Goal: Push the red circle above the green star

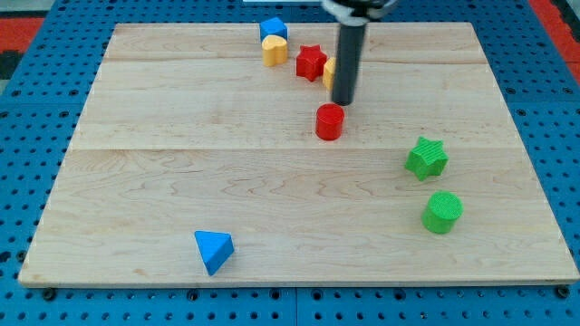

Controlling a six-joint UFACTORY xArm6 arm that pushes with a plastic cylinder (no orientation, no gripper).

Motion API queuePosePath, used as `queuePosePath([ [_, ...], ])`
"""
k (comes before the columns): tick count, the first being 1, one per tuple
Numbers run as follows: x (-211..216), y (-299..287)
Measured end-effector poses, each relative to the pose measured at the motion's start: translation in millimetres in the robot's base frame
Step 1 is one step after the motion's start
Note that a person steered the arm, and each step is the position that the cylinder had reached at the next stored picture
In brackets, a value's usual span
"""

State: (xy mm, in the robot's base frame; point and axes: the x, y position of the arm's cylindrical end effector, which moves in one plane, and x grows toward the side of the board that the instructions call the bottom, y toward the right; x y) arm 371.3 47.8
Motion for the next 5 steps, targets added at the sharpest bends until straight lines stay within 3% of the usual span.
queuePosePath([
  [2,23,-77],
  [3,52,-52],
  [5,28,74],
])
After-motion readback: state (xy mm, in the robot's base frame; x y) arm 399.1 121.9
